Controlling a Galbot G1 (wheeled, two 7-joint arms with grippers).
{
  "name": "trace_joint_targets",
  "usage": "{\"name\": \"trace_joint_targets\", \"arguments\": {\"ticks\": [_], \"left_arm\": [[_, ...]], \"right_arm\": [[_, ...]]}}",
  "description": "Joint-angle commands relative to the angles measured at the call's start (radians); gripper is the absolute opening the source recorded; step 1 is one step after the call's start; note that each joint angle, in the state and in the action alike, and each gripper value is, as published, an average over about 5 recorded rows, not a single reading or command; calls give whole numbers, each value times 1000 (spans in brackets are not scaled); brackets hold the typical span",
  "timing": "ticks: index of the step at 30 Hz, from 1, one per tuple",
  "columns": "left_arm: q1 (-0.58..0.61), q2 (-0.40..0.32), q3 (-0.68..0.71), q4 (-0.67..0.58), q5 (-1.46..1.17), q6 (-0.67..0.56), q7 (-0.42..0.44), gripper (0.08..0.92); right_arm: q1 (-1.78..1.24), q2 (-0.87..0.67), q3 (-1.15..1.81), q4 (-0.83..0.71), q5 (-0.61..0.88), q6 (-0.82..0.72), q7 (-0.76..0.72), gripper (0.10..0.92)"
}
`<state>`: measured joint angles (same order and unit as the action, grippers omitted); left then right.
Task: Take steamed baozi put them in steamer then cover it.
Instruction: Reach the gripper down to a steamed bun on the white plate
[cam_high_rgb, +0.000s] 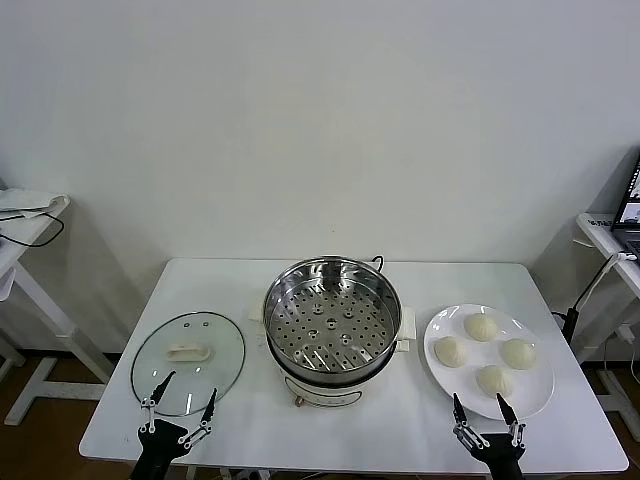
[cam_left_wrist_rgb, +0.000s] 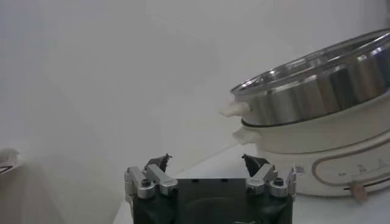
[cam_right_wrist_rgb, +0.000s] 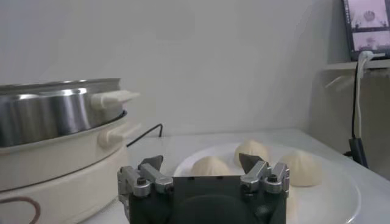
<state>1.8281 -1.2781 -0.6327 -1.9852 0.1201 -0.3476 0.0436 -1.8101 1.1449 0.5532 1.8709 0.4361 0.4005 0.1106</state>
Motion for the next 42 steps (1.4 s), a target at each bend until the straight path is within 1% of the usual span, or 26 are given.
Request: {"name": "trace_joint_targets", "arguments": {"ticks": [1, 4, 7, 10, 12, 16, 19, 24, 27, 30, 33, 37, 40, 42], "left_arm": [[9, -5, 1, -8, 7, -7, -3, 823], [13, -8, 4, -18, 8, -6, -4, 823], [16, -13, 12, -29, 11, -4, -6, 823], [15, -16, 20, -34, 16, -2, -9, 823], [14, -17, 23, -35, 18, -1, -10, 823], [17, -17, 26, -41, 17, -1, -12, 823], [20, -17, 30, -48, 18, -3, -12, 823], [23, -17, 34, -54, 18, -6, -13, 823], [27, -14, 34, -56, 18, -9, -14, 823], [30, -13, 34, -59, 18, -11, -14, 823], [30, -16, 34, -60, 19, -11, -14, 823], [32, -23, 33, -60, 22, -11, -15, 823], [34, -27, 28, -59, 22, -10, -16, 823], [35, -30, 24, -59, 22, -10, -17, 823]], "right_arm": [[24, 3, -2, -2, -20, -6, 41, 823], [65, -5, 8, 11, -13, -34, 65, 823], [152, -39, 18, 29, 21, -96, 97, 823], [287, -89, 19, 24, 84, -205, 143, 823], [403, -128, 11, -11, 128, -272, 172, 823], [646, -212, -39, -131, 231, -351, 207, 823], [820, -268, -116, -255, 291, -383, 206, 823], [1052, -353, -276, -479, 334, -426, 113, 823], [1153, -412, -357, -592, 341, -479, -31, 823], [1226, -481, -454, -673, 320, -555, -256, 823], [1289, -535, -557, -725, 255, -592, -499, 823], [1401, -574, -689, -793, 79, -568, -881, 823], [1525, -575, -791, -864, -95, -500, -1178, 823], [1604, -562, -859, -906, -219, -449, -1327, 823]]}}
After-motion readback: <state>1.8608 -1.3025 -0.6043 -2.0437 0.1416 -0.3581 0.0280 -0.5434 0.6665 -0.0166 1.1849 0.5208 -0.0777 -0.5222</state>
